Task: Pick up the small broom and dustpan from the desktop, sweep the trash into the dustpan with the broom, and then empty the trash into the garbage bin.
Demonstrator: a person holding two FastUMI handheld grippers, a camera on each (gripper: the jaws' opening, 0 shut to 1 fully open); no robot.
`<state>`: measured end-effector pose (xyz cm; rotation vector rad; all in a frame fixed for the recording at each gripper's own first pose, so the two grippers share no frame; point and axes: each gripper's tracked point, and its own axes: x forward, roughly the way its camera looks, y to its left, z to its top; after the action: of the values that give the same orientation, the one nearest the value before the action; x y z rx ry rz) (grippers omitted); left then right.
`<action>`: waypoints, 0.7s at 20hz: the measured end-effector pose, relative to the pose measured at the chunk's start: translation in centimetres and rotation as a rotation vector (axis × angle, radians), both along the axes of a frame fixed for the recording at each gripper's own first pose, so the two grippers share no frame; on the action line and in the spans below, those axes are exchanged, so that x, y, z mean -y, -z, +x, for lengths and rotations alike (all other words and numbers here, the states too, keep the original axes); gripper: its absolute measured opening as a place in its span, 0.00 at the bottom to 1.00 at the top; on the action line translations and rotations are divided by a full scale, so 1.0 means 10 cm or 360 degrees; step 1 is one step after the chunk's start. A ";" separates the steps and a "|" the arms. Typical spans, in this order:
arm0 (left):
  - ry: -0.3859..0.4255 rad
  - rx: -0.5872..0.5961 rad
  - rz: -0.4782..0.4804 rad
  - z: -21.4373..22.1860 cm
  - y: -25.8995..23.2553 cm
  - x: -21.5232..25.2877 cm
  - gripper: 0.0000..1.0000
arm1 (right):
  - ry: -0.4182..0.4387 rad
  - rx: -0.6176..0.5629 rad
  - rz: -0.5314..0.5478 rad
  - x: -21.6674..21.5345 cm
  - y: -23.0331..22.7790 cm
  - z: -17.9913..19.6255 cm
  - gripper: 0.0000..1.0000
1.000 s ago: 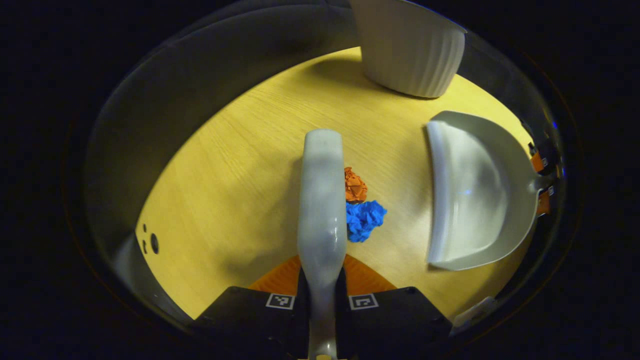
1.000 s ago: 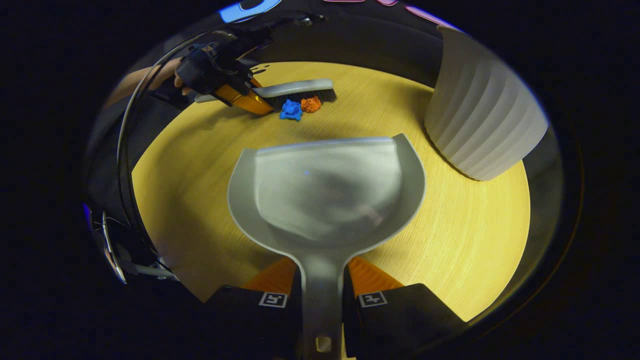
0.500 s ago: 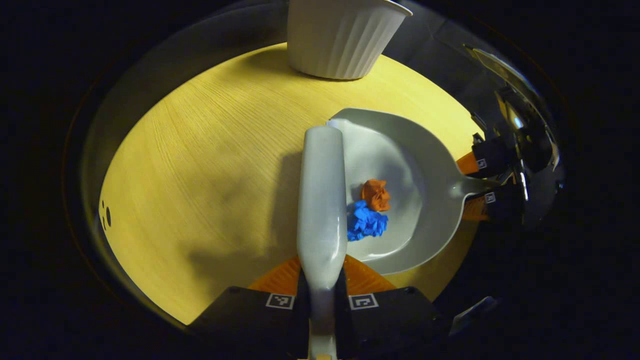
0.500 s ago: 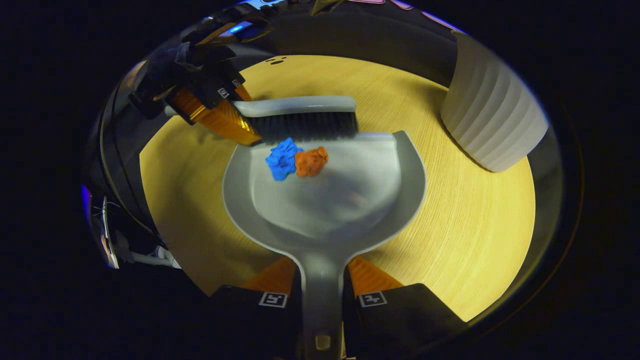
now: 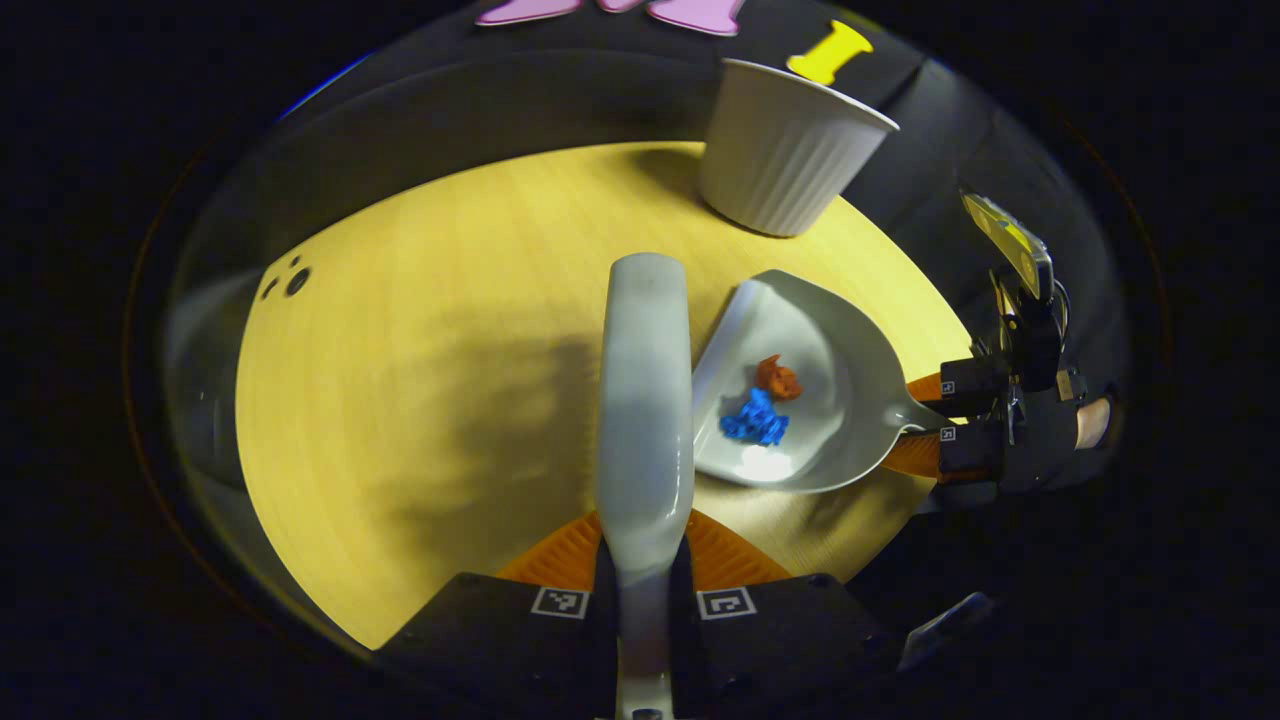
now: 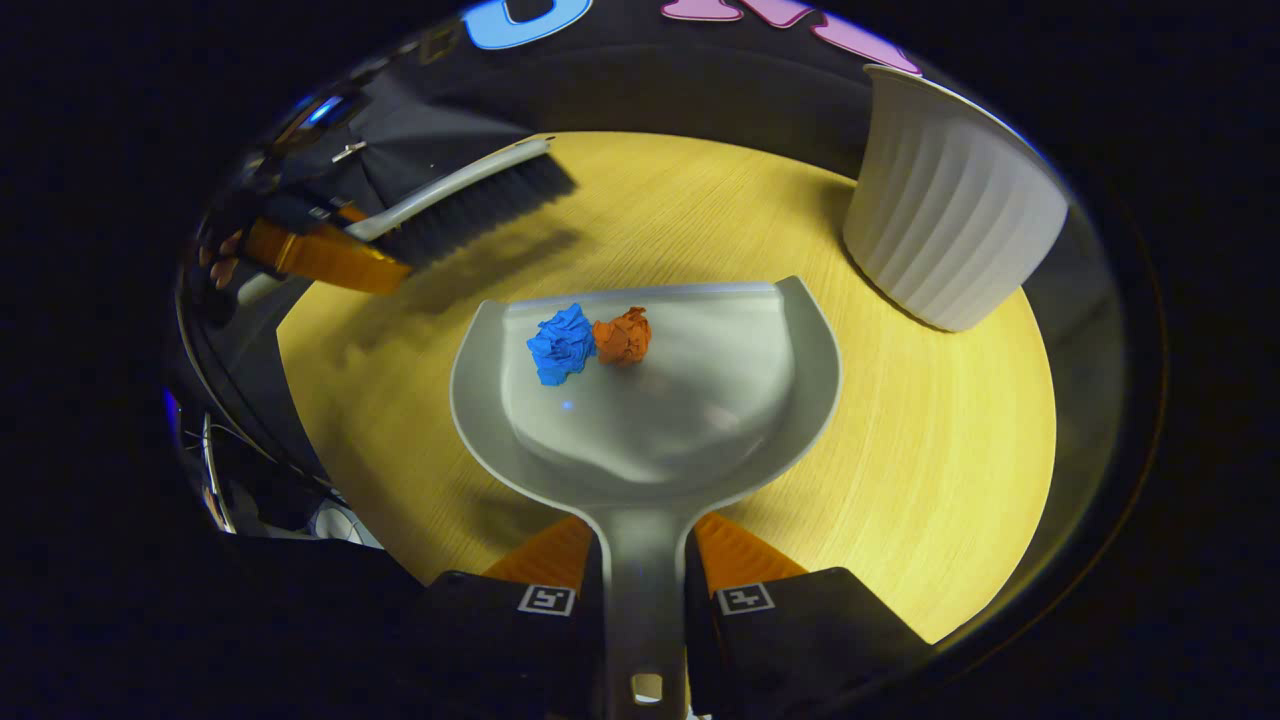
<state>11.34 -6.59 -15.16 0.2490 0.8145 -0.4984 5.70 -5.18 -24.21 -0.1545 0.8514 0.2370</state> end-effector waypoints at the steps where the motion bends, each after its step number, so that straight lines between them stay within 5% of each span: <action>1: -0.0062 0.0019 -0.0024 -0.11 0.01 -0.11 0.25 | 0.0025 0.0018 0.0003 0.02 -0.06 -0.03 0.36; 5: -0.0207 0.0056 -0.0052 -0.40 0.11 -0.54 0.25 | 0.0136 0.0046 0.0051 0.13 -0.33 -0.23 0.36; 10: -0.0195 0.0115 -0.0034 -0.58 0.18 -0.61 0.24 | 0.0281 0.0093 0.0092 0.34 -0.80 -0.51 0.36; 14: -0.0203 0.0137 -0.0189 -0.67 0.18 -0.58 0.25 | 0.0423 0.0181 0.0188 0.46 -1.30 -0.60 0.36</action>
<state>4.69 -0.81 -16.92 0.1069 0.7095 -0.4116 -0.30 -9.79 -11.24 0.0555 0.7338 0.0283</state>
